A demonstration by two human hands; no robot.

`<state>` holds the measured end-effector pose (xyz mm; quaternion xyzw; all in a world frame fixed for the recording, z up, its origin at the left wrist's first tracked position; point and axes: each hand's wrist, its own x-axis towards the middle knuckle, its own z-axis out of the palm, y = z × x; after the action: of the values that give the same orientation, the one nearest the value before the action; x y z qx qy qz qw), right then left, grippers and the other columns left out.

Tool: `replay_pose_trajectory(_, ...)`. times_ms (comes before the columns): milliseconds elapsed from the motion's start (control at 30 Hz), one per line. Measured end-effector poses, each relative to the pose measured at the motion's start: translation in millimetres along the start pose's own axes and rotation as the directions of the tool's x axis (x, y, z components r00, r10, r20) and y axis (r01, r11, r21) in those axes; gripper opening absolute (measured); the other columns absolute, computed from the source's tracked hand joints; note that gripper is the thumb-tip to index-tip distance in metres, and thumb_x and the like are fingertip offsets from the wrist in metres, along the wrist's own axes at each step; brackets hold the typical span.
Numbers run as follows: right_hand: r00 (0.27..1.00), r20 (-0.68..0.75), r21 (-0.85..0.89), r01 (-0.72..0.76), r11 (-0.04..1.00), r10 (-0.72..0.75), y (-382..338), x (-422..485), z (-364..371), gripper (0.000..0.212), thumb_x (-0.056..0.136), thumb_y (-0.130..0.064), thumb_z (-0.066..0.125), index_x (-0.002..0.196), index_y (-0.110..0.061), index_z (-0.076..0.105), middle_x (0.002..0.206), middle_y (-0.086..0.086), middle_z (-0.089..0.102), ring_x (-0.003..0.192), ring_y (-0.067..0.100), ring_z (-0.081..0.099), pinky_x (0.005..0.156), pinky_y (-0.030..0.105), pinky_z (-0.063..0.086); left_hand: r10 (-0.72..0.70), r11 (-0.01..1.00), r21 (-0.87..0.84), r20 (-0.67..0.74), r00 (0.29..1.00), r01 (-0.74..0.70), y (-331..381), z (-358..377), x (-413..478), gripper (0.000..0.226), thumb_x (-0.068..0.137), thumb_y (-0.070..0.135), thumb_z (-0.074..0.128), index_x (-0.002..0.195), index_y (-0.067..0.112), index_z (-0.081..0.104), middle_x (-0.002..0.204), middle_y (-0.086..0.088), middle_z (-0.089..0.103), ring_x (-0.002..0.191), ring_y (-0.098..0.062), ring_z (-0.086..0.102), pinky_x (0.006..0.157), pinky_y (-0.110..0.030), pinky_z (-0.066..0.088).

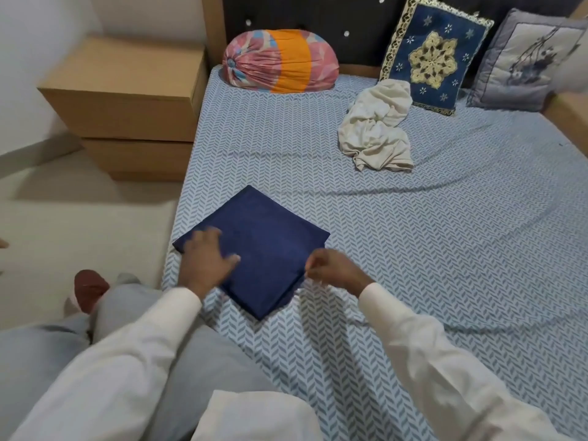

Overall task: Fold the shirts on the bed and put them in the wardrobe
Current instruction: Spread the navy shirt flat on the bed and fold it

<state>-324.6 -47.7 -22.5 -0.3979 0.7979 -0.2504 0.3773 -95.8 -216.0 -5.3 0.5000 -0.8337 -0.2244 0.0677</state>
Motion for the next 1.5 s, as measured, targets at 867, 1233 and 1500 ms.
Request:
replay_pose_trajectory(867,0.844,-0.256,-0.200,0.431,0.880,-0.472,-17,34,-63,0.027,0.080,0.004,0.071,0.098,-0.016,0.075,0.102,-0.002,0.066,0.097,-0.003,0.059,0.085,0.029,0.046,0.454,0.885,0.145,-0.050,0.890,-0.443,4,-34,-64,0.017,0.067,0.034,0.059,0.081,0.024,0.062,0.074,0.005,0.059,0.074,-0.022,0.060,0.058,-0.030,0.042)
replay_pose_trajectory(1233,0.850,-0.096,0.199,0.526,0.827,-0.518,-95,-100,-114,0.015,0.085,-0.007,0.073,0.100,-0.003,0.071,0.093,0.010,0.071,0.088,0.014,0.065,0.080,0.022,0.050,0.296,0.837,-0.374,-0.306,0.905,-0.400,1,-153,-89,0.027,0.087,0.010,0.069,0.091,0.036,0.066,0.087,0.031,0.065,0.077,0.011,0.059,0.071,0.001,0.037)
replay_pose_trajectory(1500,0.979,-0.025,0.194,0.202,0.960,-0.201,-60,-17,-96,0.027,0.082,-0.026,0.077,0.082,-0.001,0.066,0.075,0.005,0.059,0.073,0.016,0.053,0.071,0.032,0.042,0.243,0.916,-0.341,0.049,0.969,-0.213,-19,-90,0,0.010,0.087,0.024,0.070,0.077,0.023,0.066,0.075,0.003,0.065,0.072,-0.014,0.059,0.066,-0.029,0.041)
